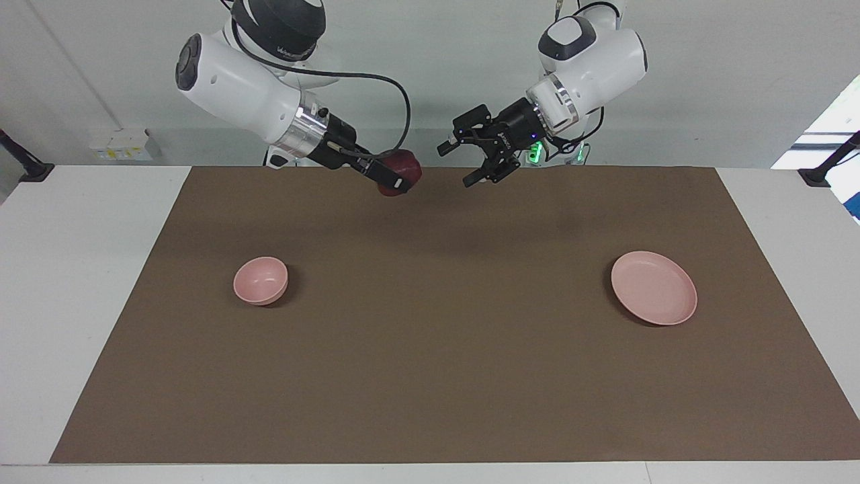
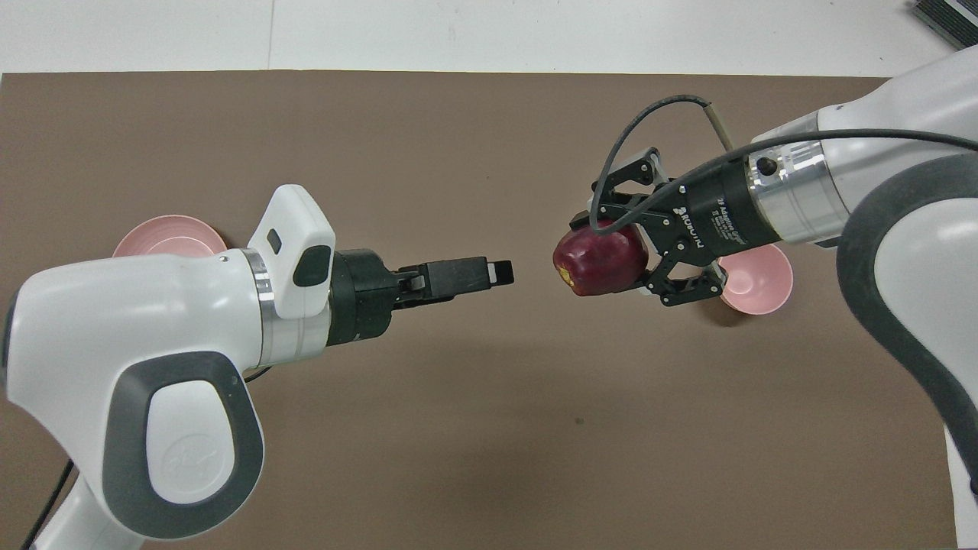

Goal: Move apple from plate to bowl
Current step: 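Open the left gripper while the right gripper pulls the apple away, then lower the apple into the bowl with the right gripper while the left withdraws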

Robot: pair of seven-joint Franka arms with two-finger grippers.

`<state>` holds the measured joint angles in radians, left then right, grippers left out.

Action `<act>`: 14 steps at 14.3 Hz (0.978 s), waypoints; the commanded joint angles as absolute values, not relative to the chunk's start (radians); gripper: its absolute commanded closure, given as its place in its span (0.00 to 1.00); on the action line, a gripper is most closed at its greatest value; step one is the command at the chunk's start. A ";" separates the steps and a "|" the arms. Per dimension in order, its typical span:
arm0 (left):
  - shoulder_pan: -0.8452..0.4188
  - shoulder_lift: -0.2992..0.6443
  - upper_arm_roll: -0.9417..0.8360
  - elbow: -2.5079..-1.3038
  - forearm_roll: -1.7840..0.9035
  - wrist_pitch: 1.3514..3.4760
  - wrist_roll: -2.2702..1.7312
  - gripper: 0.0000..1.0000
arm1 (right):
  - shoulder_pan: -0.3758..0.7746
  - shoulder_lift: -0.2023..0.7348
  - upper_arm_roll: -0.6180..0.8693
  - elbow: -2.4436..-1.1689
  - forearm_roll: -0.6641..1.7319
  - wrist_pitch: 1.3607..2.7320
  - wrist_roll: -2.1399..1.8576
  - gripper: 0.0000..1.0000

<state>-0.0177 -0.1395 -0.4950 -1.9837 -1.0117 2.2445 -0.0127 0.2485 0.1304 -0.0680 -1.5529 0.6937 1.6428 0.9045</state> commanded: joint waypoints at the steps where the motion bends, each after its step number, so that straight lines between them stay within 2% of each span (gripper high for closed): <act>1: -0.002 -0.144 -0.485 -1.983 -0.747 2.119 -0.057 0.00 | 0.239 0.118 -0.063 -1.571 0.554 1.626 0.713 1.00; 4: 0.061 -0.144 -0.479 -1.985 -0.576 2.037 -0.057 0.00 | 0.189 0.118 -0.063 -1.609 0.467 1.614 0.487 1.00; 8: 0.051 -0.146 -0.324 -1.985 -0.418 1.924 -0.057 0.00 | 0.143 0.135 -0.063 -1.661 0.313 1.637 0.157 1.00; 14: 0.018 -0.117 -0.146 -1.959 -0.100 1.924 0.041 0.00 | 0.071 0.156 -0.063 -1.779 0.155 1.822 -0.184 1.00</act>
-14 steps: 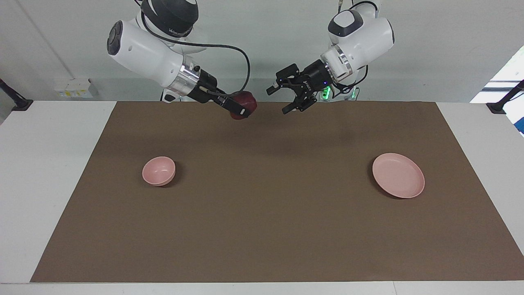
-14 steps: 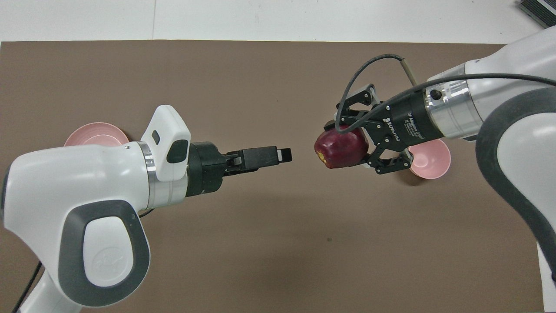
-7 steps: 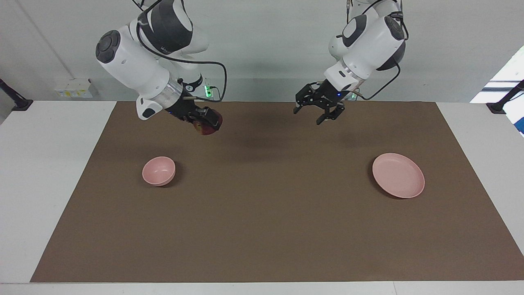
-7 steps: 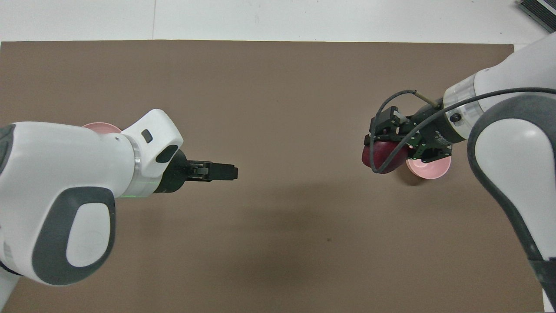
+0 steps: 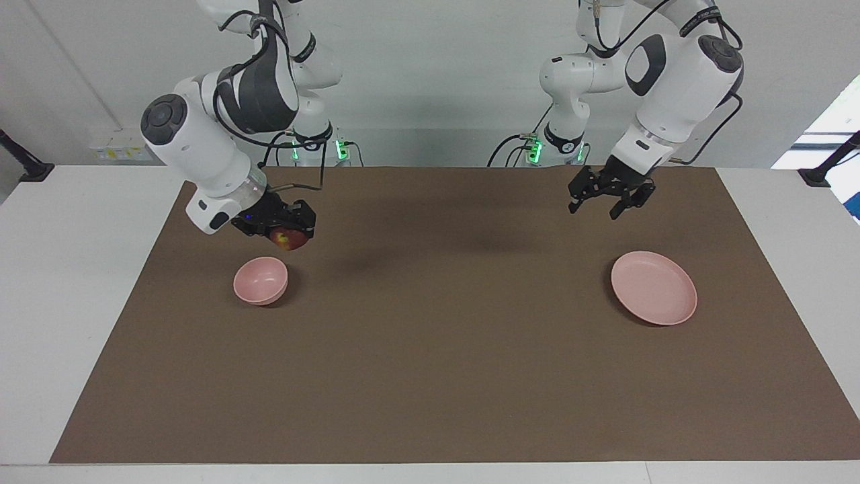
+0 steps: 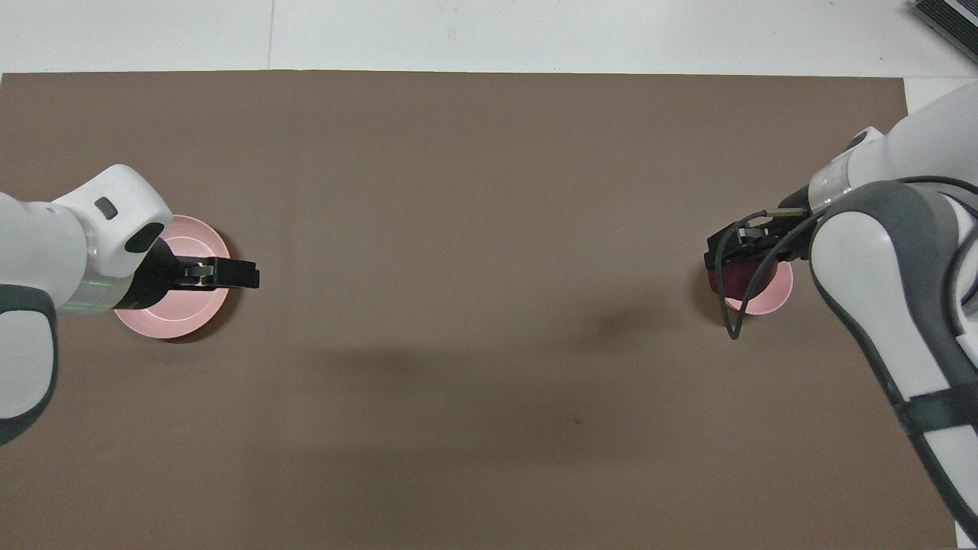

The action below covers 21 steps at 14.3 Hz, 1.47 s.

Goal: Move apple from plate to bowl
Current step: 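Lower the apple into the bowl with the right gripper while the left withdraws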

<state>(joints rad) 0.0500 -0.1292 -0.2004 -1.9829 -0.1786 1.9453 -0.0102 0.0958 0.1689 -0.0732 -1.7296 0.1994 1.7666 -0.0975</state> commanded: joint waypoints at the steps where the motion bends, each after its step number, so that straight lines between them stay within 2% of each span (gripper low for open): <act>1: 0.011 -0.095 -0.118 -1.925 -0.080 1.918 0.076 0.00 | 0.071 0.156 -0.063 -1.793 0.134 1.845 -0.193 1.00; 3: 0.003 -0.028 -0.089 -1.792 -0.045 1.849 0.095 0.00 | 0.064 0.166 -0.063 -1.822 0.089 1.888 -0.218 1.00; 5: 0.003 0.056 -0.086 -1.590 -0.035 1.705 0.095 0.00 | 0.028 0.196 -0.063 -1.839 0.077 1.948 -0.277 1.00; 7: -0.015 0.083 -0.058 -1.475 -0.034 1.579 0.095 0.00 | 0.025 0.216 -0.064 -1.842 0.068 1.959 -0.281 1.00; 10: -0.101 0.060 0.053 -1.437 -0.035 1.475 0.097 0.00 | 0.009 0.229 -0.063 -1.859 0.055 1.983 -0.296 1.00; 13: -0.103 -0.044 0.063 -1.471 -0.037 1.428 0.166 0.00 | 0.000 0.225 -0.064 -1.907 0.055 2.037 -0.333 1.00; 21: -0.077 -0.058 0.049 -1.491 -0.037 1.385 0.160 0.00 | -0.002 0.268 -0.063 -1.910 0.044 2.080 -0.319 1.00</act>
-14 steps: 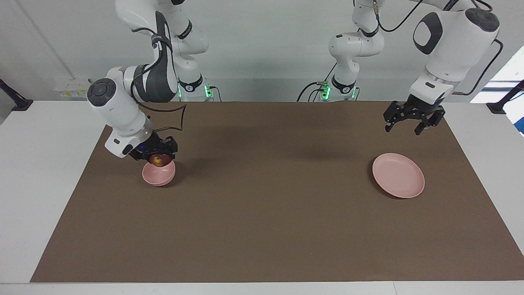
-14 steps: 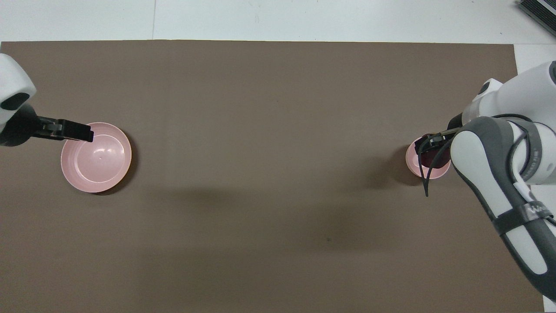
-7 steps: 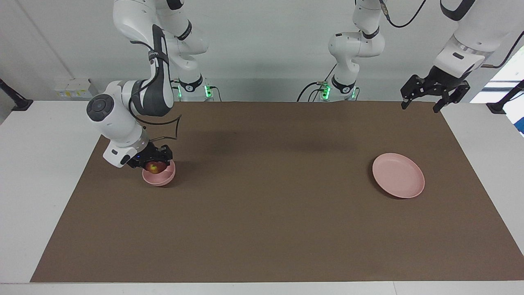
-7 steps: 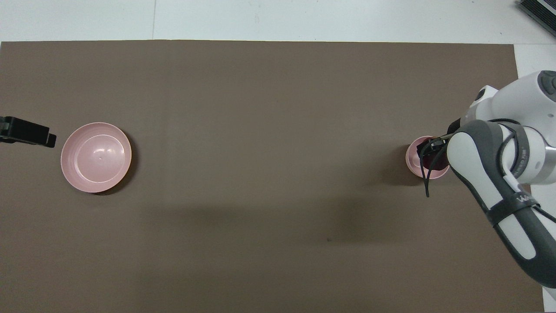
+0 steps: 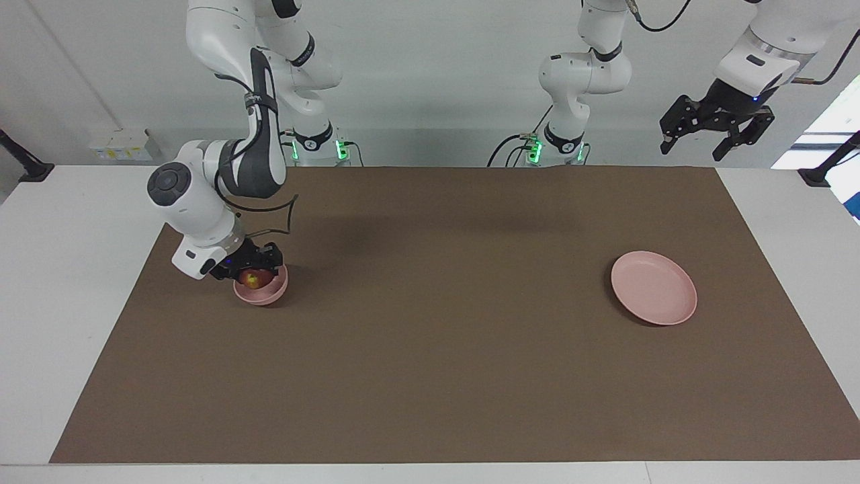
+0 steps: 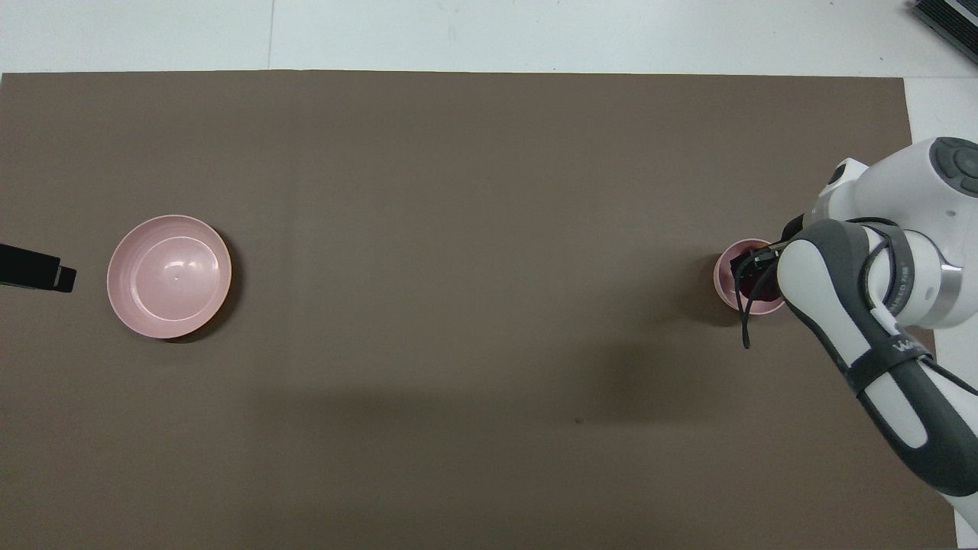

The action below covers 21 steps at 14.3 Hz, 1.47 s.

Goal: Move apple from plate to bowl
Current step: 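Open the right gripper to release the apple into the pink bowl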

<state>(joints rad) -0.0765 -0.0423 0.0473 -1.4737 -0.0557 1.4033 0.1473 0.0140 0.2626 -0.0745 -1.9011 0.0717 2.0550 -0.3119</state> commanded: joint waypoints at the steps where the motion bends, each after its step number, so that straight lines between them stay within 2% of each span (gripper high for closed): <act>1: -0.075 -0.058 0.049 -1.491 -0.035 1.385 0.158 0.00 | -0.002 0.275 -0.063 -1.910 0.044 2.083 -0.319 1.00; 7: -0.026 -0.058 -0.001 -1.491 -0.031 1.384 0.158 0.00 | -0.005 0.290 -0.063 -1.910 0.044 2.097 -0.319 1.00; 21: -0.028 -0.064 -0.005 -1.470 0.006 1.382 0.155 0.00 | -0.003 0.316 -0.063 -1.911 0.043 2.111 -0.290 1.00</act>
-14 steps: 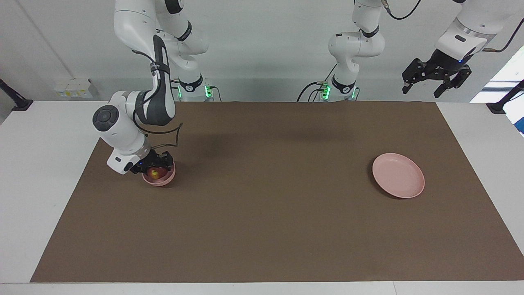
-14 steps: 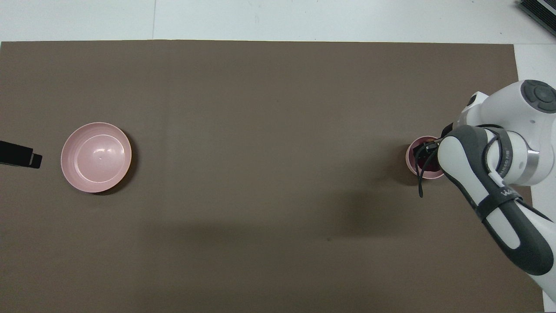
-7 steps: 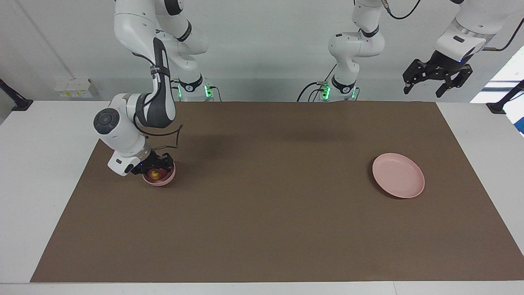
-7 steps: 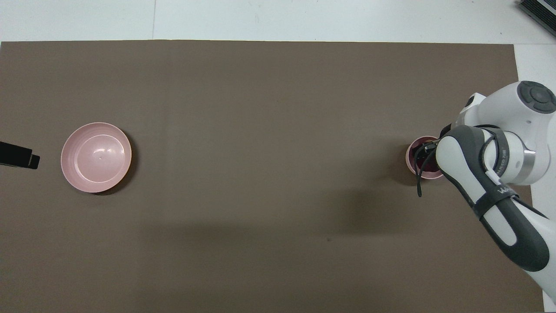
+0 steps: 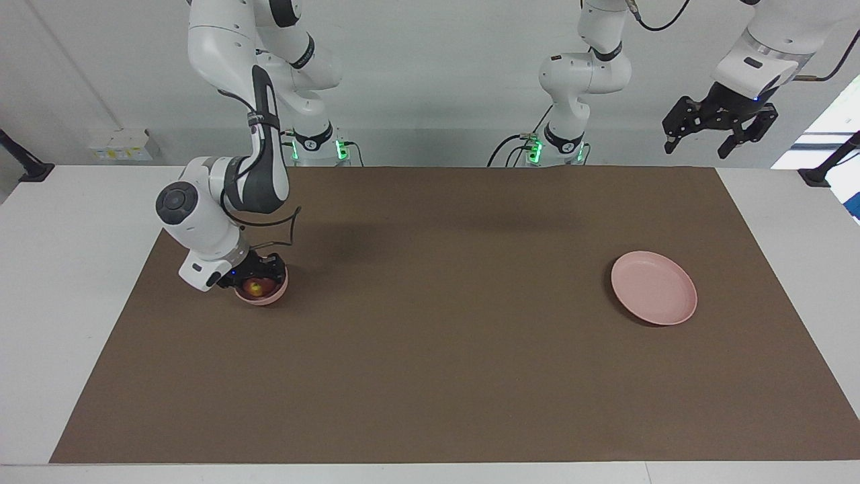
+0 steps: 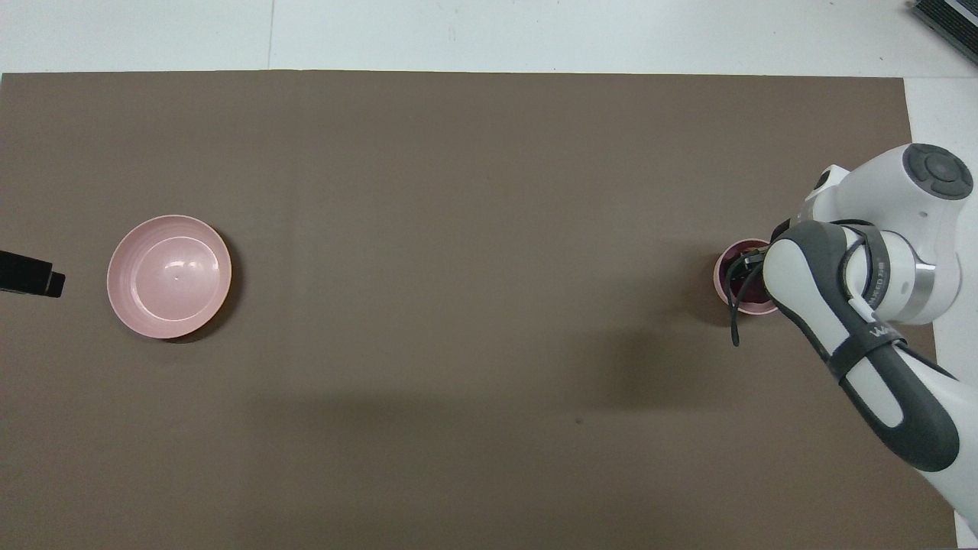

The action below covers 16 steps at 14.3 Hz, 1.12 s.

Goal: Move apple from plate to bowl
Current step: 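Open the right gripper to release the apple into the pink bowl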

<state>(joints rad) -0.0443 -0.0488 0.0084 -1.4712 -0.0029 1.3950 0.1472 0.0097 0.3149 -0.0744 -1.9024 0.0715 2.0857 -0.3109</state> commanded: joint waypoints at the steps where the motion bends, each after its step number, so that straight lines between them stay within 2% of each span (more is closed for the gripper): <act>1: -0.028 -0.064 -0.003 -1.470 0.005 1.382 0.155 0.00 | -0.002 0.316 -0.063 -1.911 0.043 2.111 -0.290 1.00; 3: -0.026 -0.066 -0.002 -1.471 0.002 1.382 0.160 0.00 | -0.002 0.316 -0.063 -1.911 0.044 2.111 -0.287 1.00; 5: -0.026 -0.066 -0.002 -1.471 -0.002 1.384 0.158 0.00 | -0.002 0.318 -0.064 -1.914 0.043 2.111 -0.285 0.95; 6: -0.026 -0.066 -0.002 -1.473 -0.002 1.384 0.160 0.00 | -0.002 0.318 -0.063 -1.916 0.043 2.114 -0.285 0.88; 8: -0.026 -0.069 -0.002 -1.473 -0.003 1.385 0.160 0.00 | -0.002 0.318 -0.064 -1.916 0.043 2.117 -0.282 0.59; 9: -0.026 -0.072 -0.002 -1.476 -0.005 1.385 0.160 0.00 | -0.002 0.318 -0.063 -1.916 0.043 2.117 -0.270 0.50; 12: -0.026 -0.075 0.002 -1.479 -0.008 1.385 0.163 0.00 | -0.002 0.318 -0.063 -1.917 0.043 2.117 -0.265 0.41; 16: -0.026 -0.075 0.003 -1.477 -0.008 1.387 0.158 0.00 | -0.002 0.318 -0.063 -1.917 0.044 2.115 -0.265 0.18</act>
<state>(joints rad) -0.0425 -0.0618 0.0089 -1.4711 -0.0041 1.3950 0.1472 0.0096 0.3213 -0.0744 -1.9074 0.0715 2.0900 -0.2940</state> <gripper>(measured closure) 0.000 0.194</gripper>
